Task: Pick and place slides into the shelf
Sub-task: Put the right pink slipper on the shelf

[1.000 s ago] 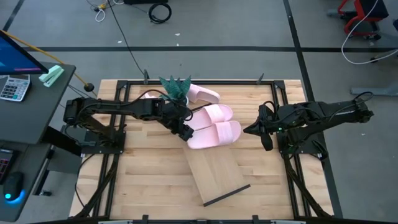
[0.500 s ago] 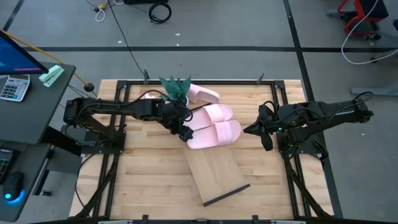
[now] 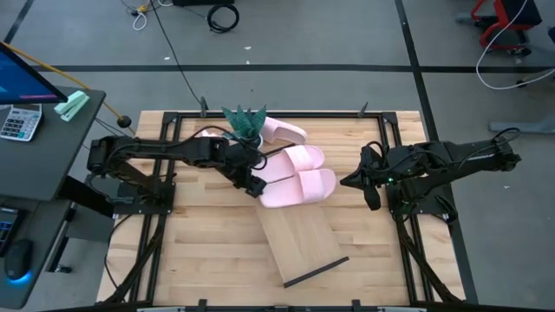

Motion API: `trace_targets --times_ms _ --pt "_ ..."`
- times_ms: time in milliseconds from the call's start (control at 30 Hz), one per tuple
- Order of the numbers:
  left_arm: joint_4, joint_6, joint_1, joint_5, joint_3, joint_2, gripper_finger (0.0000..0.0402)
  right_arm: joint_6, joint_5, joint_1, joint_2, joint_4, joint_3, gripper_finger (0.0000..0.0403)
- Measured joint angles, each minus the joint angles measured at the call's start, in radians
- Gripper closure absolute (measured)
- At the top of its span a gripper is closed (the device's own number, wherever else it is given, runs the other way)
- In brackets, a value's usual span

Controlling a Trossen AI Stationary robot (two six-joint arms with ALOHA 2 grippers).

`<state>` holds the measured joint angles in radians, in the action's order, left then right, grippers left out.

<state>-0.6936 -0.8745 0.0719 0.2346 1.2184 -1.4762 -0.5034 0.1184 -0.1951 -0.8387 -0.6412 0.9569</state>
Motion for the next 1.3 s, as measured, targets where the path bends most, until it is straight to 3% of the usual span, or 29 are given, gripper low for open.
trace_targets --times_ms 300,500,633,833,1000,1133,1300 --pt "-0.121 -0.010 0.010 -0.076 0.000 0.139 0.0222 0.008 0.000 0.000 0.000 -0.011 0.000 0.0389" --pt "-0.254 -0.044 0.057 -0.250 0.001 0.269 0.0229 0.009 0.000 0.000 0.000 -0.017 0.000 0.0389" --pt "-0.358 -0.128 0.117 -0.428 0.000 0.316 0.0229 0.009 0.000 0.000 0.000 -0.017 0.000 0.0389" --pt "-0.435 -0.153 0.254 -0.454 -0.001 0.312 0.0228 0.010 0.000 0.000 0.000 -0.017 0.000 0.0389" --pt "-0.448 0.031 0.320 -0.427 0.000 0.296 0.0229 0.009 0.000 0.000 0.000 -0.017 0.000 0.0388" --pt "-0.497 0.197 0.328 -0.391 -0.001 0.293 0.0228 0.004 0.000 0.000 0.000 -0.017 0.000 0.0389" --pt "-0.580 0.439 0.315 -0.419 0.000 0.291 0.0230 0.002 0.000 0.000 0.000 -0.017 0.000 0.0390"
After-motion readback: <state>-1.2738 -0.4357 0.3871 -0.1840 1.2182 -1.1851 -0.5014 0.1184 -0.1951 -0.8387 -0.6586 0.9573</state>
